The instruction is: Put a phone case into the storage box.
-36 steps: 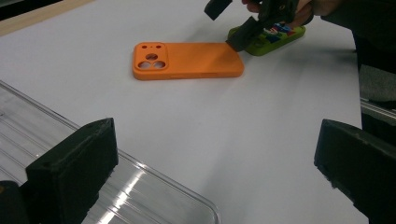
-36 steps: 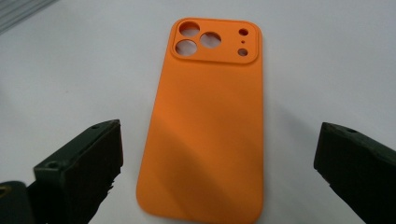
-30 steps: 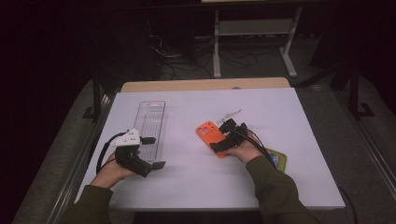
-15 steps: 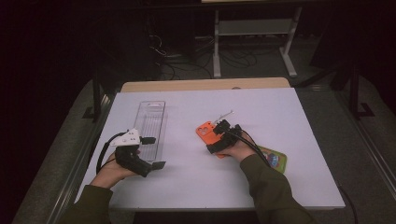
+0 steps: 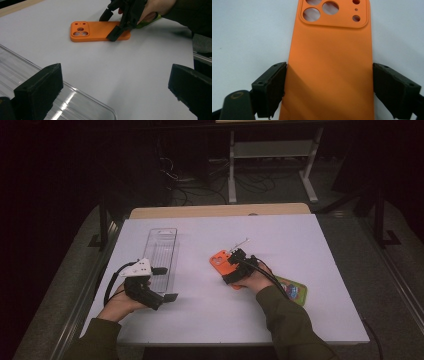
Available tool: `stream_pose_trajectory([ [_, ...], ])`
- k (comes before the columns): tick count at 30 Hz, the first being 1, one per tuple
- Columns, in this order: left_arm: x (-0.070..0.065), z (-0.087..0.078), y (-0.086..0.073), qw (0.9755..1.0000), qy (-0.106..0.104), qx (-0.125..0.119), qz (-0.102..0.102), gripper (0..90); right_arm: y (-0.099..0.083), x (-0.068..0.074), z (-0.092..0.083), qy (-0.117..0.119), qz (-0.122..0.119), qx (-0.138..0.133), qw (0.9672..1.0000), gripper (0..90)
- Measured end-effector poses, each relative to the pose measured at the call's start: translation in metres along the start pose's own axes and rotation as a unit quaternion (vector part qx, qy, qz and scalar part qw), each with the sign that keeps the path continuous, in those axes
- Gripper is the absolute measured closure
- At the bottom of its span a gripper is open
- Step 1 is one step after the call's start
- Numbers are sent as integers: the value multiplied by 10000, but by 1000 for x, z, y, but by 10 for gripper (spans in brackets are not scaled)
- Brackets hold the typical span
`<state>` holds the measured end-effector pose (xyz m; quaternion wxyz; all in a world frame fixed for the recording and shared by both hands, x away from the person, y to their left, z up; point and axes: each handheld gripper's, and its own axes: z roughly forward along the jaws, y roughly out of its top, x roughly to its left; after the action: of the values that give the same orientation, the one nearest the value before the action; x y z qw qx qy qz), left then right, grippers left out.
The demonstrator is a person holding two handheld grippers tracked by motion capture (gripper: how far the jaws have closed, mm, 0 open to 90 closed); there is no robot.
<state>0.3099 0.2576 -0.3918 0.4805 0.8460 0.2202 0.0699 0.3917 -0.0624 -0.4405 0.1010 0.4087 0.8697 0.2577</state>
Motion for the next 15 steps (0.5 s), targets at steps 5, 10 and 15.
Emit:
stream_pose_trajectory([
  [5, 0, 0, 6, 10000, -71, -38, 4, 0, 0, -4, -3, 9, -161, -27, 9999, 149],
  [10, 3, 2, 19, 9998, -64, 62, 176, 0, 2, -12, -16, 131, -256, -114, 9995, 149],
  [15, 5, 9, 35, 9993, -122, 186, 309, 0, 3, -18, -28, 187, -488, -154, 9985, 150],
])
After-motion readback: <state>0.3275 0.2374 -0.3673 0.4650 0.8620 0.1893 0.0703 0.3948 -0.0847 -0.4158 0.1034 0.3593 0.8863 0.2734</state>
